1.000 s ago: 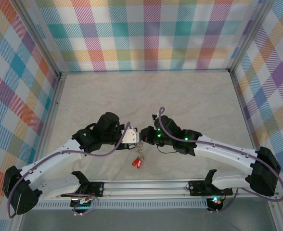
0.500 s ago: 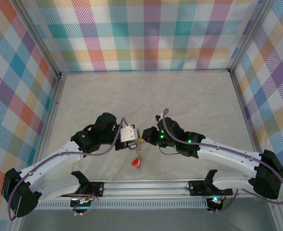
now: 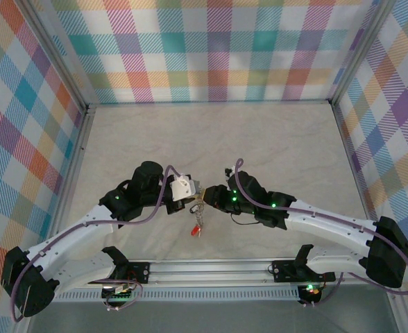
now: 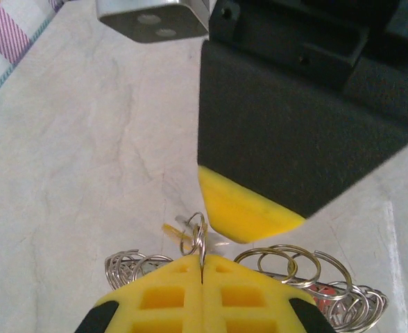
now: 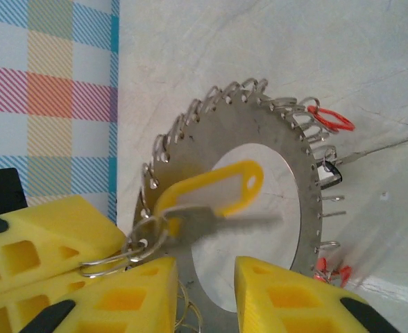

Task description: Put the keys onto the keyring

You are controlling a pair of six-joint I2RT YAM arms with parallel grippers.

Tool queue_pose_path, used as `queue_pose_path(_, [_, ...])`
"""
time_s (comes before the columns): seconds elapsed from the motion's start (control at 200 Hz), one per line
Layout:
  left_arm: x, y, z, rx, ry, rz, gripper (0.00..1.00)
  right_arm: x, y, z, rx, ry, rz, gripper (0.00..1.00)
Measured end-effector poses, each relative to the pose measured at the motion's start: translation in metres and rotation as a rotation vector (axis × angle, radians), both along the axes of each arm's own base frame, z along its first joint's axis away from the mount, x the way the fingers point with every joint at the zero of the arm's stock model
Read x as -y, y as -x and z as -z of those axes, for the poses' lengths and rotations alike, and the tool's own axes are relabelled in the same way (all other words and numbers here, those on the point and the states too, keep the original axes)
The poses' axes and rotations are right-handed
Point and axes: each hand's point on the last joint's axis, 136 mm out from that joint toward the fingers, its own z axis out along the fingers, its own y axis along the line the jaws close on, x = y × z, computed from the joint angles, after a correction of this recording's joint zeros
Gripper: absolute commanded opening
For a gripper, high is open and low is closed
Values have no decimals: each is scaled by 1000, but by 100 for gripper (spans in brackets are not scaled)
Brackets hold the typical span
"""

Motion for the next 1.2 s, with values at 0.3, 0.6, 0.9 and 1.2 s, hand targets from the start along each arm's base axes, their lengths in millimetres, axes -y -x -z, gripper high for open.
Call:
queue_pose_path(0.3, [3,1,-4,-25,44,6,0,15,-5,-11,103,83,-45,34])
queue_pose_path(0.6, [8,9,-9,-58,84,51,0,30,10,-62,753,192,-399,34])
queue_pose_path(0.9, [13,17,-22,-107,120,94,0,26,30,-38,1239,363,-771,39])
queue_pose_path(1.2, [16,21,-31,-120,134,128,0,13,28,-43,1350,316,-890,31])
